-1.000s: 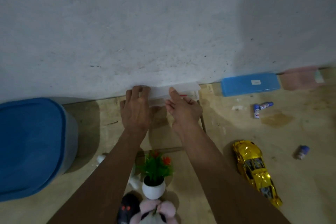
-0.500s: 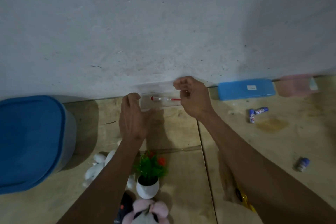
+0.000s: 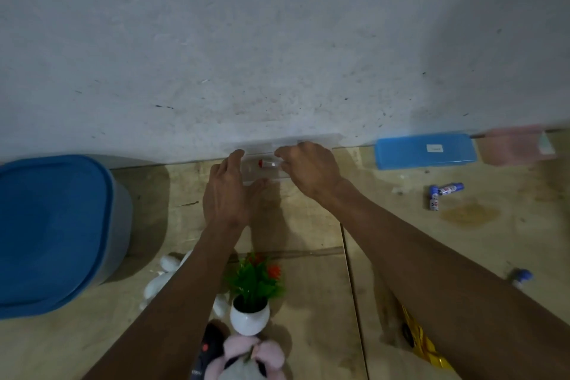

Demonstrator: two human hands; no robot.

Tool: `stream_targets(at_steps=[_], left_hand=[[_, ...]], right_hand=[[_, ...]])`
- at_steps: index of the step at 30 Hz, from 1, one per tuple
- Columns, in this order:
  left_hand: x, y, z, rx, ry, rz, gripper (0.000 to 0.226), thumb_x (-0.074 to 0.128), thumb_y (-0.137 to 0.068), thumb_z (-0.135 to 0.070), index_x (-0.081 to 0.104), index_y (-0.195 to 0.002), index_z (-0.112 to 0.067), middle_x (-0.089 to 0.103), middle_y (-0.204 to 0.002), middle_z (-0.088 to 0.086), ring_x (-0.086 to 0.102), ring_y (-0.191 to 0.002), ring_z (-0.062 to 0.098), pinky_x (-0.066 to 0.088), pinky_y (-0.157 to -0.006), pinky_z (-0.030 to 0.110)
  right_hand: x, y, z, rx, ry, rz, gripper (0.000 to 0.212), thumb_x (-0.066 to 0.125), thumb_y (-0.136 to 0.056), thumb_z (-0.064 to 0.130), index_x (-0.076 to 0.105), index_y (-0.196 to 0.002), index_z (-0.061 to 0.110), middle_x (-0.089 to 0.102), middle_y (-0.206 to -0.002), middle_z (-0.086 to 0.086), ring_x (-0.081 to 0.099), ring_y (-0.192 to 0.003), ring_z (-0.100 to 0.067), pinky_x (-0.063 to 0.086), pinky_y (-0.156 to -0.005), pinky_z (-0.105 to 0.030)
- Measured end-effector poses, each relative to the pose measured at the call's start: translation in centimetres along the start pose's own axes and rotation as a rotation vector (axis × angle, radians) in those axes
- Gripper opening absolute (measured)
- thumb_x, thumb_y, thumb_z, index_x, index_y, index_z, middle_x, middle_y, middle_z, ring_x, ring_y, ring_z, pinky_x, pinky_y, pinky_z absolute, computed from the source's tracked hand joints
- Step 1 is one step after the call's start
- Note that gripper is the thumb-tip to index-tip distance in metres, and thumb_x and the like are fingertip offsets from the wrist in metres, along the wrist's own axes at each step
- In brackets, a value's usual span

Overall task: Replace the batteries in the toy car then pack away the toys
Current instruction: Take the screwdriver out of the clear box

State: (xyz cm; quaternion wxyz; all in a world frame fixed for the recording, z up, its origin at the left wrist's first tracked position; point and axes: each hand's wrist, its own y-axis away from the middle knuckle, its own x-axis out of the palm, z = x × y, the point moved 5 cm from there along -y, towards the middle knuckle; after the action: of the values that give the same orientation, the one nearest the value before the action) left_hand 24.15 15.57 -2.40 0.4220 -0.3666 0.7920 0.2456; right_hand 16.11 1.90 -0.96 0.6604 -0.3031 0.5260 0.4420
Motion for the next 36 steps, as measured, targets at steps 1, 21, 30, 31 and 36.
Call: stream_targets(at_steps=[1,21,30,31,36], left_hand=[[0.0,0.0,0.0,-0.008,-0.009,0.003,0.061,0.078,-0.082,-0.038,0.051,-0.132,-0.018,0.065,-0.123,0.011,0.057,-0.115,0.032,0.053,-0.076,0.044],[-0.4,0.8,-0.1,-0.053,0.028,-0.081,0.099,0.08,-0.079,-0.046,0.008,-0.147,-0.035,0.067,-0.127,0.011,0.071,-0.091,0.037,0.061,-0.068,0.049],[-0.4,0.8,-0.9,0.042,-0.111,-0.07,0.061,0.077,-0.084,-0.039,0.05,-0.134,-0.019,0.071,-0.112,0.015,0.065,-0.098,0.038,0.057,-0.08,0.05],[-0.5,0.8,-1.0,0.036,-0.11,-0.074,0.063,0.079,-0.082,-0.038,0.051,-0.135,-0.018,0.071,-0.111,0.017,0.065,-0.098,0.039,0.056,-0.08,0.051],[-0.6,1.0,-0.8,-0.009,-0.045,-0.071,0.071,0.08,-0.079,-0.04,0.036,-0.133,-0.028,0.07,-0.114,0.017,0.065,-0.099,0.04,0.058,-0.079,0.053]], right_hand=[[-0.1,0.0,0.1,-0.003,0.037,-0.021,0.028,0.06,-0.096,0.022,0.066,-0.124,0.021,0.073,-0.107,-0.012,0.07,-0.097,-0.031,0.056,-0.077,-0.039],[-3.1,2.5,-2.3,-0.111,-0.48,0.077,0.033,0.066,-0.092,0.002,0.066,-0.123,0.013,0.064,-0.102,-0.001,0.061,-0.09,-0.012,0.054,-0.081,-0.028],[-4.5,4.5,-5.0,0.153,-0.551,-0.164,0.017,0.059,-0.099,0.027,0.061,-0.111,0.015,0.061,-0.109,-0.002,0.057,-0.094,-0.012,0.046,-0.082,-0.025],[-4.0,4.7,-5.3,0.183,-0.557,-0.16,0.019,0.06,-0.098,0.028,0.063,-0.112,0.015,0.064,-0.113,-0.003,0.059,-0.1,-0.014,0.048,-0.087,-0.028],[-4.4,6.3,-5.8,0.293,-0.631,-0.298,0.017,0.063,-0.097,0.025,0.063,-0.106,0.01,0.07,-0.112,-0.001,0.063,-0.097,-0.011,0.048,-0.085,-0.019]])
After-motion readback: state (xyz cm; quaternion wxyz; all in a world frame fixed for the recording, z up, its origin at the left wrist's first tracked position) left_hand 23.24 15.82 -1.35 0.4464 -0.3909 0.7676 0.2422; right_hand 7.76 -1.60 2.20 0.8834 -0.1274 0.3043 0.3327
